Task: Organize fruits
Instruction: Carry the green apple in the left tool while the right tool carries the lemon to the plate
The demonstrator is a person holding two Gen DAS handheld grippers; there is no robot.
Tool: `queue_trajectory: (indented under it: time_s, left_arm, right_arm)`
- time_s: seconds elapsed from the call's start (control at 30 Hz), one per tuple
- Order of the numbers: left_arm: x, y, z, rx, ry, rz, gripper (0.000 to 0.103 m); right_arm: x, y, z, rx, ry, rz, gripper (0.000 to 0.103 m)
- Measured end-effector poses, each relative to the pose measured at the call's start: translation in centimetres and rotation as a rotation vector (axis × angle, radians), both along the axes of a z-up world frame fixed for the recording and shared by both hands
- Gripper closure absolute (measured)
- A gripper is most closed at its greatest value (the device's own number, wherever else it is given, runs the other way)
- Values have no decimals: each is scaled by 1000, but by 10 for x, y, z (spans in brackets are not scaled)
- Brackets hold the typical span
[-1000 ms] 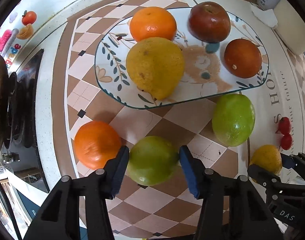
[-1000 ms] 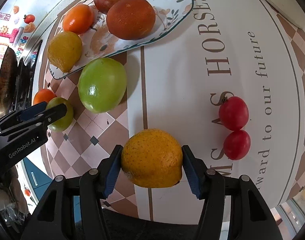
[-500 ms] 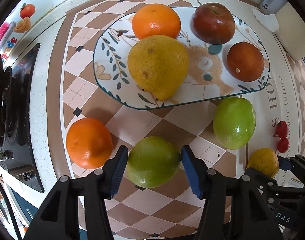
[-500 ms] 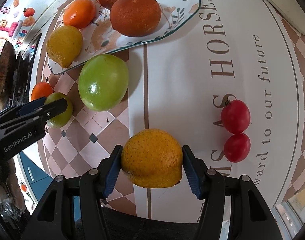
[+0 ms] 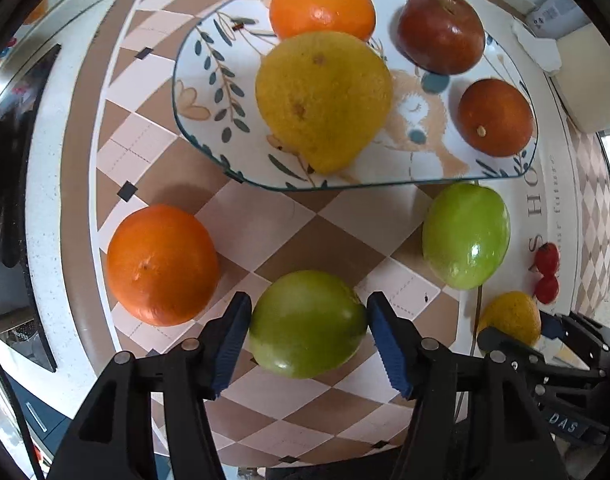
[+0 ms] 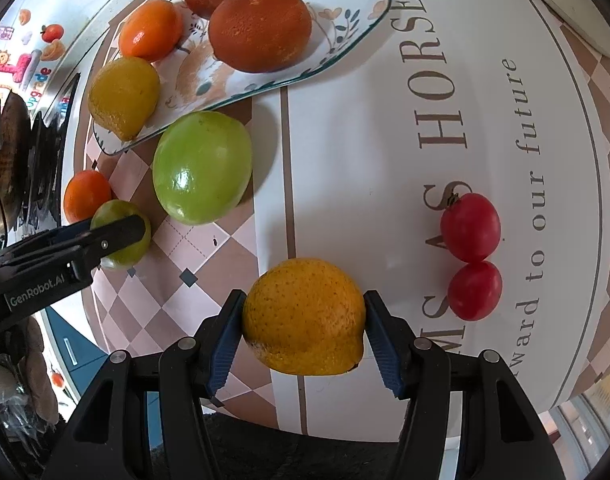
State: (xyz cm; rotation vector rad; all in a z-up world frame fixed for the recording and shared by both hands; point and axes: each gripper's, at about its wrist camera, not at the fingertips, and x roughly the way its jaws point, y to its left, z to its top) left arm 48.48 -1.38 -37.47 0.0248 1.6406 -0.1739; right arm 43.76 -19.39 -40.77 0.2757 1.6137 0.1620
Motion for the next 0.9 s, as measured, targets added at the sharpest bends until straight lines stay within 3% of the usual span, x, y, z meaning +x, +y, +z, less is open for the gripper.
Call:
queue_trajectory:
  time_s: [0.2,0.43,0.7,0.77,0.9]
  left_arm:
    - [-14,-9,3,29,-18,27,46]
    - [-44,-3,10,-11,-5,122,46]
    - [-62,-5,3,-26,13,155,46]
    - [-66,3,7,-42,5,165,46]
    - [-50,11,45,-95,-49,194,46]
  right_arm:
    - [-1,-4,-2,23,20,-19,41]
    - [-3,-13,1,46,24,-34,35]
    - [-7,8,-1,-15,12,70,42]
    - [-9,7,1,9,15,64,42]
    - [-1,-1,22,53,-28,26,42]
